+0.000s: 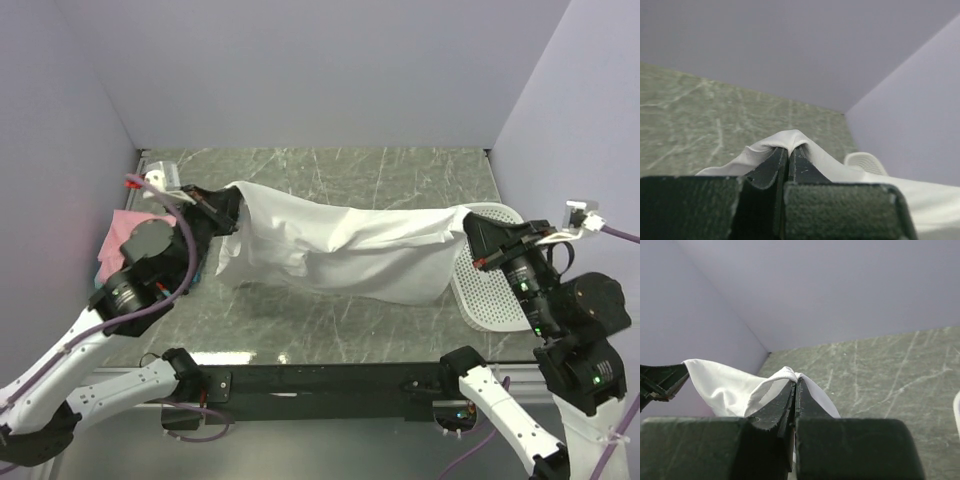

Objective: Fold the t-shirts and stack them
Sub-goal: Flatten the tshirt out

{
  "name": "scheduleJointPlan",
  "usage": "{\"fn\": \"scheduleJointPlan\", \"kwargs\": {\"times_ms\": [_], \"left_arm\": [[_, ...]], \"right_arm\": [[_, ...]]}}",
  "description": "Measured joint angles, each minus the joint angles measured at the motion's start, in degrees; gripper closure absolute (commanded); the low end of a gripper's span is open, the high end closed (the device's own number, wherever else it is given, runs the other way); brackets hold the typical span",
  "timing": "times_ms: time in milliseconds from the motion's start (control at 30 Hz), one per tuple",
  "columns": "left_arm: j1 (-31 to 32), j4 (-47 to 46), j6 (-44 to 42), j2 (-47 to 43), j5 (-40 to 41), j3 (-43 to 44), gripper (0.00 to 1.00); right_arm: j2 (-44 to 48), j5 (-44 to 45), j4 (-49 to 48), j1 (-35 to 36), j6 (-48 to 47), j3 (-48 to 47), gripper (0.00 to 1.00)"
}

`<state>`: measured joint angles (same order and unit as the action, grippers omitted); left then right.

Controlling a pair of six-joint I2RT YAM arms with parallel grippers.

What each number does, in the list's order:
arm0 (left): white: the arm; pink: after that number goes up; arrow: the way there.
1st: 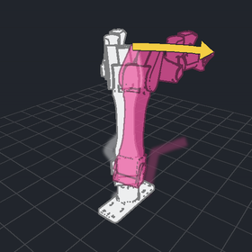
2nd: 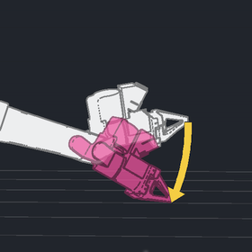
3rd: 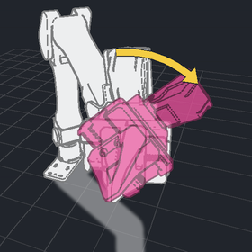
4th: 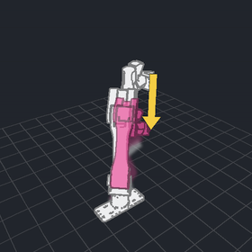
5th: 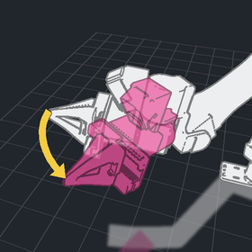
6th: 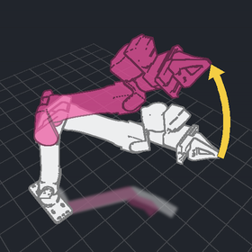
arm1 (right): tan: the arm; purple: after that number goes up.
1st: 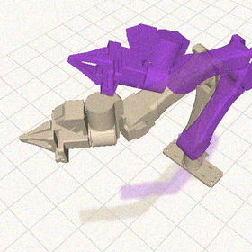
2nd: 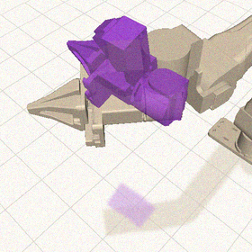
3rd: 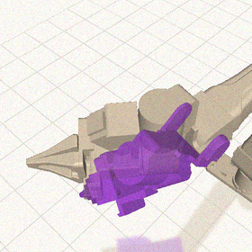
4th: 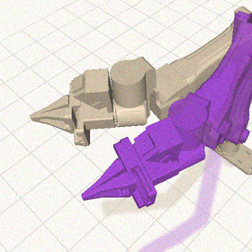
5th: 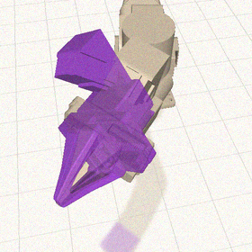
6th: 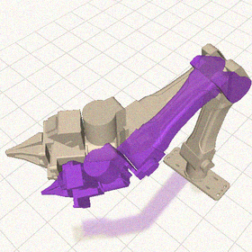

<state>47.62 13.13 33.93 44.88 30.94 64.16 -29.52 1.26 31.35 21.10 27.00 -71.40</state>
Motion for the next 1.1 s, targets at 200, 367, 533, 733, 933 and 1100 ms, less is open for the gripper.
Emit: {"fn": "scheduleJointPlan", "kwargs": {"times_ms": [200, 367, 533, 733, 933, 1100], "left_arm": [[-6.86, -0.68, -1.77, 7.8, 1.86, -0.5, 0.99], [-22.71, -1.6, -1.64, 16.92, -7.87, 1.22, 0.99], [-29.14, 0.11, -3.41, 31.15, -17.99, 16.87, 0.99], [-33.27, 1.05, -7.04, 40.26, -26.29, 36.28, 0.99], [-34.53, -2.67, -8.15, 30.86, -29.9, 23.54, 0.99], [-34.47, -5.46, -2.12, 17.11, -29.16, -6.27, 0.84]], "right_arm": [[-6.38, 2.86, -2.73, 0.0, -2.49, 1.9, 1.0], [-18.14, 4.09, -6.84, -0.9, -6.29, 0.33, 1.0], [-33.27, 3.56, -7.72, -4.68, -9.68, -12.31, 1.0], [-41.33, -1.79, -7.8, -10.62, -11.69, -26.36, 1.0], [-33.77, -5.44, -10.25, -12.07, -11.82, -17.49, 1.0], [-22.23, -6.71, -8.02, -12.11, -9.92, 3.76, 1.0]]}}
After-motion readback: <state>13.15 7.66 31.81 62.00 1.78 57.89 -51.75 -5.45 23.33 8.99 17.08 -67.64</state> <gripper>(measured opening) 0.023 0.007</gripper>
